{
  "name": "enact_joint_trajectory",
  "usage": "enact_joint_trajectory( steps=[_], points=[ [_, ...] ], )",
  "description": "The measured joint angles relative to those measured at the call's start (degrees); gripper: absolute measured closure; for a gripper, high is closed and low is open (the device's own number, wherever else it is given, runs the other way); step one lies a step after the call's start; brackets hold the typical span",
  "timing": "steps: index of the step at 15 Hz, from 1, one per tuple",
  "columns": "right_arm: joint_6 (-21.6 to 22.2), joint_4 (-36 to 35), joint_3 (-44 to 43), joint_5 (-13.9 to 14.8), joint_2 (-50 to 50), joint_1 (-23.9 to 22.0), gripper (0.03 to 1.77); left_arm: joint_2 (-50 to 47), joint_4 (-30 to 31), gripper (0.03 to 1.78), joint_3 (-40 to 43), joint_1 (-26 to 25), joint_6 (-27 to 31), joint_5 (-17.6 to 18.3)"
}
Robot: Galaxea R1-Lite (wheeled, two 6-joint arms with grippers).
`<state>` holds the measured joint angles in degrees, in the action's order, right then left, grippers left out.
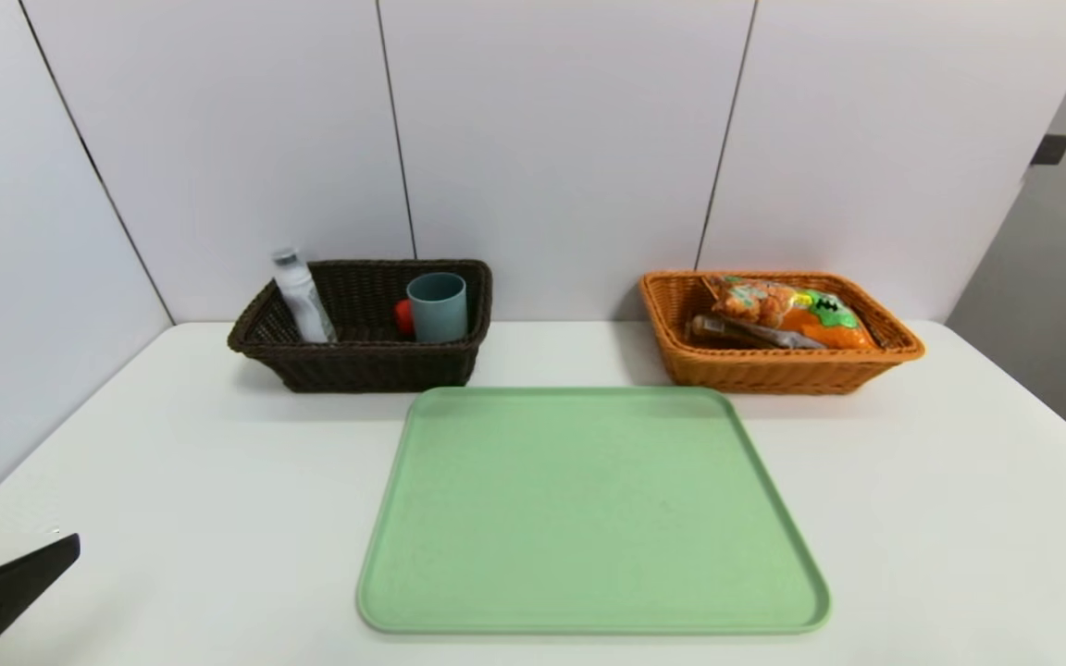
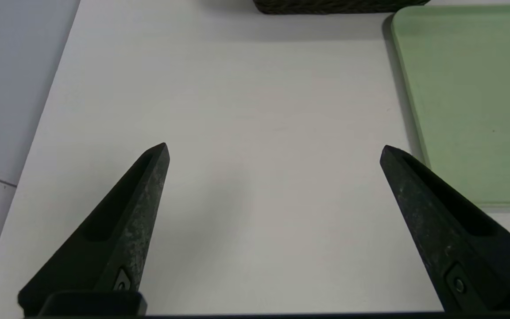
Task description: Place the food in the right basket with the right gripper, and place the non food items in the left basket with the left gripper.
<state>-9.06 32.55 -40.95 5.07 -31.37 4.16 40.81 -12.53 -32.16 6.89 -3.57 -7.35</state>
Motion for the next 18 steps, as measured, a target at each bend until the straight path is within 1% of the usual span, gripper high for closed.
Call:
enact_joint_trajectory(
  steps=[3,5,6,9,11,12,15,18],
  points=[
    [-2.1,2.1,1.6,-0.2,2.9,-0.1,0.09,-7.1,-0.8,0.12,5.5,-2.3,0.0,0.0],
    [-2.4,2.5,2.3,-2.1,4.5,-0.1,0.09,-11.7,-2.1,0.12,8.0,-4.4,0.2,-0.2],
    [-2.8,2.7,2.9,-2.9,5.4,-0.1,0.09,-13.8,-3.3,0.12,8.6,-5.5,0.5,-0.2],
    [-3.8,5.2,4.2,-3.5,8.0,-0.1,0.09,-20.0,-8.1,0.12,10.4,-8.2,2.5,0.1],
    [-3.8,6.0,4.9,-5.0,10.2,-0.4,0.09,-23.2,-8.9,0.12,11.9,-8.9,3.0,0.2],
    [-3.8,6.7,5.2,-5.3,11.5,-0.7,0.09,-24.5,-9.2,0.12,12.5,-9.0,3.1,0.2],
    [-3.9,10.7,5.7,-5.5,15.6,-1.5,0.09,-27.5,-11.5,0.12,13.5,-9.1,3.4,0.2],
    [-3.8,11.2,5.8,-5.6,18.6,-2.4,0.09,-29.5,-11.2,0.12,14.5,-8.9,3.3,0.3]
  ],
)
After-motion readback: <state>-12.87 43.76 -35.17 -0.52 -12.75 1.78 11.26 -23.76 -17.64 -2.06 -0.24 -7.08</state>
